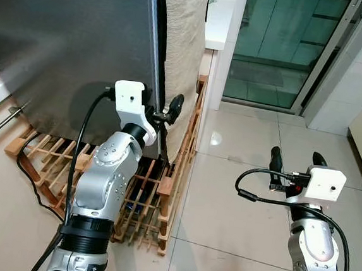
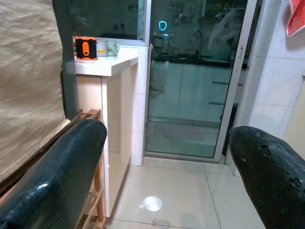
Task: Restocking fridge
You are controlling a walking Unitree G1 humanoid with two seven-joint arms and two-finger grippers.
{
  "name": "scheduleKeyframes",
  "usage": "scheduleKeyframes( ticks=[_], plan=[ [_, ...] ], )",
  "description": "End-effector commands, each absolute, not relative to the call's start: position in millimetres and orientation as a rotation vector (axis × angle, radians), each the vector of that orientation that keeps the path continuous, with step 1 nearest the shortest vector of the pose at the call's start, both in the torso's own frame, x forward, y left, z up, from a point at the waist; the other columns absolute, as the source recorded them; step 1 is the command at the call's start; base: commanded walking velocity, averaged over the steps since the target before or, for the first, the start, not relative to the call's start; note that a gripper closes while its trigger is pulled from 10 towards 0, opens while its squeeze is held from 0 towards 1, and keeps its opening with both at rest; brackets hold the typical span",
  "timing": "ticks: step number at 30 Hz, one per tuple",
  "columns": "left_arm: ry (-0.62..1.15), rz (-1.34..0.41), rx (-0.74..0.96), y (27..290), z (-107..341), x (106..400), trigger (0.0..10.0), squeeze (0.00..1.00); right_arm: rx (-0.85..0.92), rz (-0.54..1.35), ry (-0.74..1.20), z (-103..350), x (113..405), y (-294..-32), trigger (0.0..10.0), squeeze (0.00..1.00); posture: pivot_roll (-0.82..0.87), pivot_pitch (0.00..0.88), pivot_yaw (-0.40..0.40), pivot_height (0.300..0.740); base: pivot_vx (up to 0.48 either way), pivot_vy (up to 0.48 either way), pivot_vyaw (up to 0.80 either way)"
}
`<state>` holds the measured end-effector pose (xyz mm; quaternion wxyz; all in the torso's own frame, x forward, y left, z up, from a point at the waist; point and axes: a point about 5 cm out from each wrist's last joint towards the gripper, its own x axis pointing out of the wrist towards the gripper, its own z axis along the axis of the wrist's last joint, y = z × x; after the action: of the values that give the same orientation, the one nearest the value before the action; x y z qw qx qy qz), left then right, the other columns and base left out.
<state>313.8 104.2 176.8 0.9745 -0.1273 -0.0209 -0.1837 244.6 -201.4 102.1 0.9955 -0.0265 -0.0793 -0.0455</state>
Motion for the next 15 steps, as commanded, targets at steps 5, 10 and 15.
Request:
scheduleKeyframes(
  ticks=[5,10,15],
  plan=[
    [-0.039,-0.371,-0.264,105.5,179.2,313.4,10.0,0.0,-0.065,-0.092,-0.156,102.3,247.9,-202.3,10.0,0.0,-0.15,0.004,0.046,0.74,0.0,0.0,0.0],
    [-0.043,-0.375,-0.283,104.6,182.3,313.4,10.0,0.0,-0.067,-0.092,-0.156,102.2,248.1,-202.8,10.0,0.0,-0.15,0.004,0.044,0.74,0.0,0.0,0.0],
    [-0.049,-0.338,-0.272,106.8,182.7,321.1,10.0,0.0,-0.067,-0.092,-0.157,102.6,249.3,-203.0,10.0,0.0,-0.15,0.0,0.039,0.74,0.0,0.0,0.0]
  ],
)
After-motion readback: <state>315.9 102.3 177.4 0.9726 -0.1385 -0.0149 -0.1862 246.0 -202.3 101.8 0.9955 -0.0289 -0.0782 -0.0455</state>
